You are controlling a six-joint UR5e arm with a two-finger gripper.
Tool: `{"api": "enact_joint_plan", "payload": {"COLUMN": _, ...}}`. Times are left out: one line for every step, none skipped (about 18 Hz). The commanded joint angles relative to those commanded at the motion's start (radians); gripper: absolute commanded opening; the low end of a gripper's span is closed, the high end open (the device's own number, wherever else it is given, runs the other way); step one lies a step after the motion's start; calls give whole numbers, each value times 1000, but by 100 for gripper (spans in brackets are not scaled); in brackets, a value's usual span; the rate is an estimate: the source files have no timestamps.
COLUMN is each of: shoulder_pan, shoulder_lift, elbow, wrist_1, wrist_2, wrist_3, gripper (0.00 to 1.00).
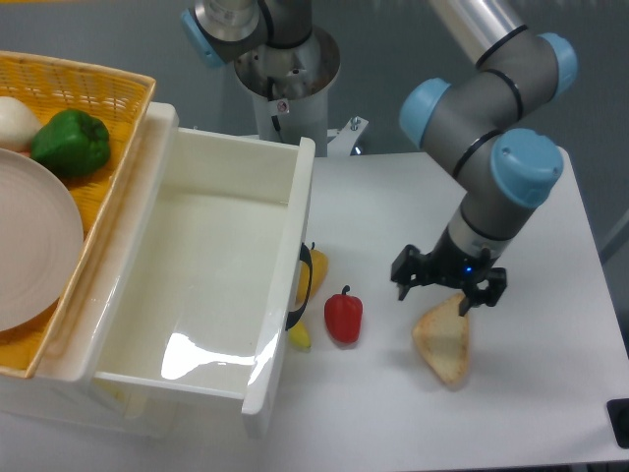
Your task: Slide open the top white drawer
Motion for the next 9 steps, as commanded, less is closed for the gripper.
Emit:
{"api": "enact_joint_plan", "payload": {"shoulder_pan": 6, "shoulder_lift": 0, "elbow": 0, "wrist_1": 0, "wrist_2": 24, "wrist_3": 54, "gripper": 100}}
{"api": "enact_joint_plan", "payload": {"shoulder_pan": 8, "shoulder_lift": -5, "elbow": 0, "wrist_1": 8, "wrist_2": 48, "wrist_3": 101, "gripper": 100}}
{"api": "enact_joint_plan", "payload": {"shoulder_pan": 14, "shoulder_lift": -8, "elbow": 0, "wrist_1": 17, "wrist_2": 74, "wrist_3": 150, "gripper": 100}}
{"api": "enact_joint_plan", "payload": {"shoulder_pan": 21, "shoulder_lift": -11, "elbow": 0, "wrist_1": 26, "wrist_2": 94, "wrist_3": 204, "gripper": 100}}
{"api": "enact_joint_plan", "payload": {"shoulder_pan": 25, "shoulder_lift": -15, "elbow": 2, "wrist_1": 28, "wrist_2": 101, "wrist_3": 258, "gripper": 100}}
{"api": "enact_joint_plan", "payload": {"shoulder_pan": 28, "shoulder_lift": -20, "elbow": 6, "wrist_1": 28, "wrist_2": 103, "wrist_3": 286, "gripper": 100}}
{"api": "enact_joint_plan", "payload": {"shoulder_pan": 29, "shoulder_lift": -23, "elbow": 12, "wrist_1": 29, "wrist_2": 103, "wrist_3": 296, "gripper": 100}}
{"api": "enact_joint_plan", "payload": {"shoulder_pan": 31, "shoulder_lift": -31, "elbow": 17, "wrist_1": 29, "wrist_2": 103, "wrist_3": 300, "gripper": 100}}
{"api": "enact_joint_plan", "payload": {"shoulder_pan": 37, "shoulder_lift": -32, "elbow": 23, "wrist_1": 29, "wrist_2": 104, "wrist_3": 300, "gripper": 100}}
